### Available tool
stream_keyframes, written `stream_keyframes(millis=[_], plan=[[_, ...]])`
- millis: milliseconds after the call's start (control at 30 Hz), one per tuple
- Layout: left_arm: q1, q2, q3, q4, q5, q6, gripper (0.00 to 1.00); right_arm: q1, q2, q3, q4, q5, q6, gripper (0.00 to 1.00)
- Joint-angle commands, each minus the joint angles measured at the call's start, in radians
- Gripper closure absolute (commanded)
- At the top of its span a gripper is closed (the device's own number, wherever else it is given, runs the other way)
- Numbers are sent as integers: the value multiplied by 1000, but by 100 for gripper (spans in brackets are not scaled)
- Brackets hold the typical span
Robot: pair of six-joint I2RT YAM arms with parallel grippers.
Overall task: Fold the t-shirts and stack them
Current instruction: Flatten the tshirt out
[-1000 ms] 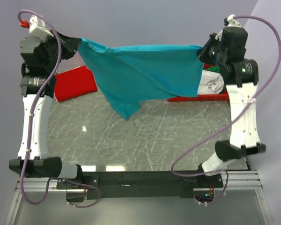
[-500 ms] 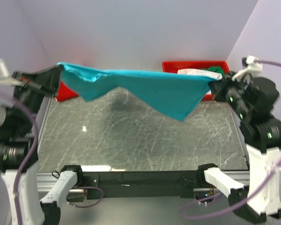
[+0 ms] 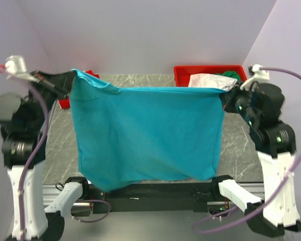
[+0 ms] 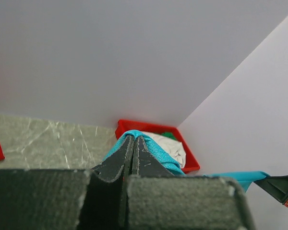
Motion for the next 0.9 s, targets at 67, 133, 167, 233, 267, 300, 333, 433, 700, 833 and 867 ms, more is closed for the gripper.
stream_keyframes(millis=[67, 133, 167, 233, 267, 300, 333, 433, 700, 833, 867], plan=[[1, 110, 45, 60, 31, 3, 99, -1, 95, 50, 47, 78, 0, 100], [1, 155, 62, 67, 34, 7, 99, -3, 145, 64, 61, 83, 4, 100], [1, 169, 71, 70, 38, 7, 99, -3, 161, 78, 66, 90, 4, 100], [0, 201, 100, 73, 48, 7, 99, -3, 197, 98, 74, 96, 4, 100], [0, 209, 125, 70, 49, 7, 99, -3, 207, 121, 75, 101, 6, 100], [0, 221, 138, 64, 46, 13, 99, -3, 214, 135, 71, 101, 6, 100], [0, 222, 152, 57, 43, 20, 99, -1, 224, 147, 70, 101, 6, 100], [1, 221, 195, 22, 25, 35, 99, -3, 215, 175, 67, 96, 9, 100], [1, 85, 137, 8, -69, 1, 99, -3, 106, 110, 57, 67, 30, 100], [1, 9, 136, -8, -127, 1, 99, -3, 11, 89, 48, 41, 35, 100], [0, -1, 157, -16, -153, 6, 99, -3, -5, 93, 43, 32, 35, 100]])
